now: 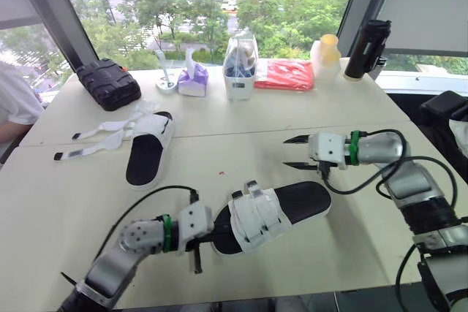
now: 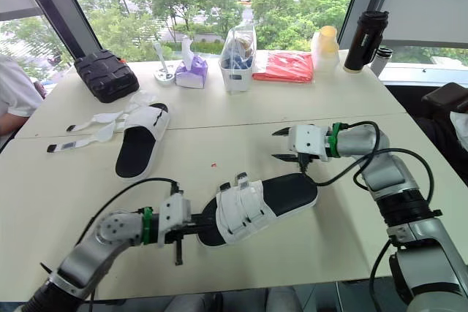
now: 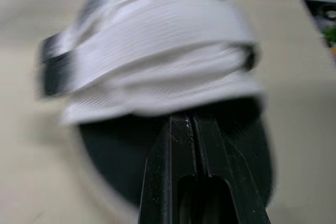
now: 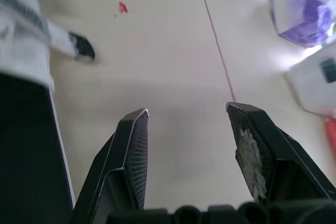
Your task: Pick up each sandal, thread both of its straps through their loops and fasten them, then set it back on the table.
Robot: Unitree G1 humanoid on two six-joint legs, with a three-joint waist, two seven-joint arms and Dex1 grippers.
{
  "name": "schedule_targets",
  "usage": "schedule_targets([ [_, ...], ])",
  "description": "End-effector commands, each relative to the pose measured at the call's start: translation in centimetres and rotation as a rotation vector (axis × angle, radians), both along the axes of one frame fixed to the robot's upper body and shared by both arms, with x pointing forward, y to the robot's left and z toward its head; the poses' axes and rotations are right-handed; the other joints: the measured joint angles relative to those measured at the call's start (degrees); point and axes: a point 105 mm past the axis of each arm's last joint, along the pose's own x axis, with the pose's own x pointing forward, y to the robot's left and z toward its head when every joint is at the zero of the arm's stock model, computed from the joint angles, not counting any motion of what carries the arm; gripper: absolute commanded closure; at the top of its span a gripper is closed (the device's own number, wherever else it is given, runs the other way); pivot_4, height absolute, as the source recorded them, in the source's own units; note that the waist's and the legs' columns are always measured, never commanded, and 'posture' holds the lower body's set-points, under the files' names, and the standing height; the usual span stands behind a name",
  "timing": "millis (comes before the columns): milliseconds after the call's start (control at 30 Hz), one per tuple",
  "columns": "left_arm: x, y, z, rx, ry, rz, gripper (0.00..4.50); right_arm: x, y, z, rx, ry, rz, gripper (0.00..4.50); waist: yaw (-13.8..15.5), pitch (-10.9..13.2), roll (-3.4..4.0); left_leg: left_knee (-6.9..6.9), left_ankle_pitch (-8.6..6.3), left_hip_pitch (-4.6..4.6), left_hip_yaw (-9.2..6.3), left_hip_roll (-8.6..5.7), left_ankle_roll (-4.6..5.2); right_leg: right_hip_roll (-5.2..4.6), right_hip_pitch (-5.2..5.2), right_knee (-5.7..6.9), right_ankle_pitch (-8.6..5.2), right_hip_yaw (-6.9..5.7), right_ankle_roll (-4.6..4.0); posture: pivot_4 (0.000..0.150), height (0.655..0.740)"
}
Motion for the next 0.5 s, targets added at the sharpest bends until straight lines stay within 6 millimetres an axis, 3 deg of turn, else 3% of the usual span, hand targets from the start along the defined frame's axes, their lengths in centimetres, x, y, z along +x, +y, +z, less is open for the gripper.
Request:
schedule_targets([
  [33,0.2,1.2,1.1,-0.016,0.006,0.032,4.50,-0.9,-0.1,1.1,-0.033,-0.127,0.077,1.97,-0.4,0.2,0.06,-0.01,0.00,-0.02,0.00,0.00,0.00,0.00,-0.02,0.00,0.00,0.02,0.00,0.150,0.7400],
  [333,-0.2,3.9,5.0,-0.073,0.061,0.046,4.50,-5.3,-1.0,-2.0,-0.224,-0.324,0.422,1.97,-0.6,0.7,-0.15,-0.02,0.17,-0.53,0.18,-0.04,-0.30,-0.01,-0.56,-0.01,0.01,0.24,-0.03,0.150,0.7400],
  [500,0.0,4.7,5.6,-0.072,0.071,0.073,4.50,-6.2,-0.6,-2.8,-0.208,-0.405,0.538,1.97,-0.7,0.7,-0.11,-0.02,0.23,-0.85,0.19,-0.03,-0.41,0.02,-0.98,0.09,0.03,0.25,-0.07,0.150,0.7400],
])
